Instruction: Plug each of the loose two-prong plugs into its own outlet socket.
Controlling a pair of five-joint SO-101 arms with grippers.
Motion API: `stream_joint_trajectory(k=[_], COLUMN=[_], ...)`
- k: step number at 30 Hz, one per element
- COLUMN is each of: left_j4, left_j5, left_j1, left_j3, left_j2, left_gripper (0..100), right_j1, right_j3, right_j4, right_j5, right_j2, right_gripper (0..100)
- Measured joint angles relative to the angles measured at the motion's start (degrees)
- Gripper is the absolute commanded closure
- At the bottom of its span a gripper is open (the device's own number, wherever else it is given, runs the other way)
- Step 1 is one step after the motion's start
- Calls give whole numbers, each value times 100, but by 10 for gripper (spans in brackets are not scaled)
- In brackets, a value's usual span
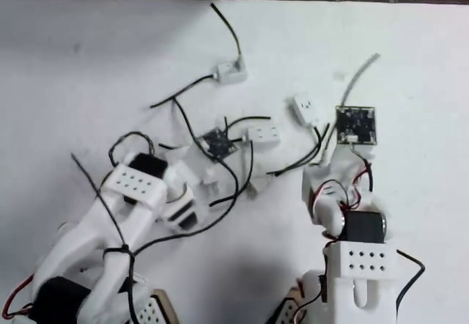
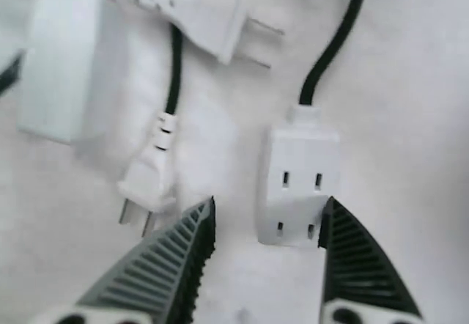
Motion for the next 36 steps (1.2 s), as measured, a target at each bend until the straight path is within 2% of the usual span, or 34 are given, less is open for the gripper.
stream_joint_trajectory(k=[5,9,13,18,23,29,33,36], left_j4=[149,255,255,255,141,-369,-475,-466], left_j5=[26,26,44,492,1222,1732,1934,1960], left_j1=[-44,-114,-589,-1125,-1222,-1222,-1222,-1222], left_j3=[-158,-44,167,413,791,1407,1662,1749], left_j2=[-527,-1705,-3086,-4255,-4844,-5415,-5908,-6382], left_gripper=[762,762,753,697,698,698,698,698], right_j1=[-554,-1073,-1741,-2497,-3270,-4167,-4668,-4782], right_j3=[0,0,0,0,0,0,0,105], right_j4=[0,26,237,237,281,343,466,352], right_j5=[0,0,0,0,0,0,0,0], right_j2=[-9,-9,-9,-18,-484,-1363,-1530,-1486], right_gripper=[981,981,981,981,981,981,981,981])
